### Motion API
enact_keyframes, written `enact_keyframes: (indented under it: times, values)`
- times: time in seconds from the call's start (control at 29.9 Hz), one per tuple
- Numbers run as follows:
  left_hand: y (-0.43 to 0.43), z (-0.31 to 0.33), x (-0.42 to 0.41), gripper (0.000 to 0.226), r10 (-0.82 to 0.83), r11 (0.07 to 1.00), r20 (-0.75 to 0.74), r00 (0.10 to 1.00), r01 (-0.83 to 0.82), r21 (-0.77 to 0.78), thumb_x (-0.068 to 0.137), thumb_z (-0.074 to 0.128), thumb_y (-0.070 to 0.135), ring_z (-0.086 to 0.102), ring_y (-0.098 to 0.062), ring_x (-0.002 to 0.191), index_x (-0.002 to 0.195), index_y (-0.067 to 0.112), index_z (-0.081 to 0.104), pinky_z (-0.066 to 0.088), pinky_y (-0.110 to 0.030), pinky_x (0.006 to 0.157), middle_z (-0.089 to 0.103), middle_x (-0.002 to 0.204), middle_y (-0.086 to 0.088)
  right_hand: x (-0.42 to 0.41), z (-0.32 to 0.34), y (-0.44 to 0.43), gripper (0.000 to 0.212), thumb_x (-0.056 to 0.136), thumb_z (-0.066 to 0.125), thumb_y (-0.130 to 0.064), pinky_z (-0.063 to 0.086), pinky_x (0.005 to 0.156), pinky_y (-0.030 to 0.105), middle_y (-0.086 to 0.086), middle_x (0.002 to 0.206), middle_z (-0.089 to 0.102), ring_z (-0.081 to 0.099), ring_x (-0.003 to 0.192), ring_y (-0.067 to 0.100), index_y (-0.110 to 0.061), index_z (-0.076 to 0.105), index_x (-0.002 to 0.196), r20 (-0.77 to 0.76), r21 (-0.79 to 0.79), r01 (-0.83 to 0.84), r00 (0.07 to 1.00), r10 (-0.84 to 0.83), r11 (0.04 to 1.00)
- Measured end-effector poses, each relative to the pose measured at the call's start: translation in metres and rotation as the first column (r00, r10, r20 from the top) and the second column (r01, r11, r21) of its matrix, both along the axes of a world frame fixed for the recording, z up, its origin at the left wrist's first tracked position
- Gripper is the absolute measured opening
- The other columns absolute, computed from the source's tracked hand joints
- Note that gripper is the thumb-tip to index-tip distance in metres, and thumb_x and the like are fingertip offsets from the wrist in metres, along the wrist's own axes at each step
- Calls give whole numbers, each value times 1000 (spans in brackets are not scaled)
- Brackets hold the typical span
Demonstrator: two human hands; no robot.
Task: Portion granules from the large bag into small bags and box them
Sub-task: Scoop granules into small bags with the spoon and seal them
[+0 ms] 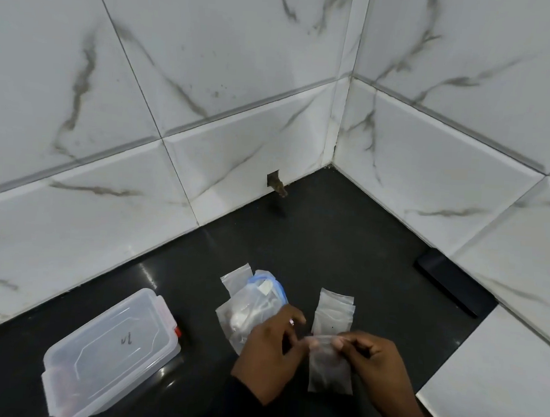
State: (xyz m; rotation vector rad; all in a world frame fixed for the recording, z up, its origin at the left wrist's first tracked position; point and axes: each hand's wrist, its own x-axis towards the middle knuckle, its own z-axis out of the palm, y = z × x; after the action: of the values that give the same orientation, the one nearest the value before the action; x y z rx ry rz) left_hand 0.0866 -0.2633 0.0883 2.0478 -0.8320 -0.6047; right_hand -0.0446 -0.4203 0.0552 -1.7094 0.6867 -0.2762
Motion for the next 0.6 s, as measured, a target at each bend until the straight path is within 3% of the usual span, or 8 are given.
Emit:
enact_keyframes:
  times: [0.1, 0.17, 0.23, 0.3, 0.37, 0.47, 0.53, 0.6]
  values:
    - [-26, -4, 30, 53, 14, 958, 215, 977, -74, 276, 88, 39, 71, 67, -15, 88, 135, 47, 31, 54, -33, 78, 69, 95, 2, 13, -20, -17, 24, 90, 71, -13, 50, 66, 22, -4, 80, 76, 70, 72, 5, -29, 78, 74, -58, -33, 45, 997, -47, 998]
    - [-42, -8, 48, 57, -79, 902, 287, 955, -54, 429, 92, 30, 70, 67, -23, 92, 144, 47, 21, 54, -35, 78, 68, 102, -6, 22, -31, -25, 18, 88, 74, -17, 48, 65, 22, -6, 82, 74, 68, 73, 3, -27, 78, 74, -86, -44, 67, 994, -71, 997]
    - [-49, -13, 63, 53, -205, 808, 330, 922, -31, 588, 95, 32, 62, 65, -30, 99, 144, 39, 30, 55, -43, 81, 65, 115, -10, 28, -39, -28, 11, 85, 78, -19, 46, 70, 21, -6, 82, 72, 67, 78, 0, -26, 76, 76, -117, -85, 96, 987, -105, 992]
    - [-49, -18, 70, 51, -367, 668, 302, 880, 23, 744, 96, 43, 52, 56, -31, 118, 144, 34, 35, 51, -44, 88, 49, 138, -6, 32, -46, -28, 14, 83, 80, -14, 45, 70, 15, -5, 83, 68, 64, 80, -1, -25, 74, 76, -114, -142, 141, 981, -158, 980]
    - [-39, -18, 69, 45, -257, 702, 309, 916, -43, 711, 94, 48, 53, 55, -23, 115, 134, 32, 48, 49, -37, 87, 52, 131, 0, 34, -54, -28, 21, 80, 81, -9, 45, 66, 10, -6, 84, 63, 62, 79, 3, -25, 70, 76, -89, -228, 172, 976, -197, 958]
    - [-4, -17, 64, 35, 46, 819, 311, 949, -213, 532, 96, 39, 55, 57, -5, 76, 101, 26, 58, 51, -26, 75, 65, 97, 4, 34, -59, -30, 25, 80, 83, -18, 46, 63, 15, -13, 92, 54, 59, 77, 5, -29, 62, 88, -144, -340, 147, 968, -206, 929]
    - [25, -21, 61, 27, 132, 824, 260, 956, -252, 508, 97, 46, 45, 55, -3, 84, 106, 24, 59, 48, -20, 84, 61, 108, 5, 37, -56, -27, 30, 80, 82, -30, 44, 61, 15, -15, 100, 49, 58, 77, 1, -30, 57, 95, -198, -404, 118, 957, -212, 907]
    - [48, -19, 56, 28, 224, 814, 265, 938, -330, 478, 97, 50, 41, 54, -6, 96, 116, 23, 60, 39, -15, 88, 57, 121, 2, 43, -38, -19, 31, 81, 79, -35, 43, 58, 11, -13, 103, 47, 56, 81, -3, -28, 56, 100, -122, -481, 124, 971, -207, 868]
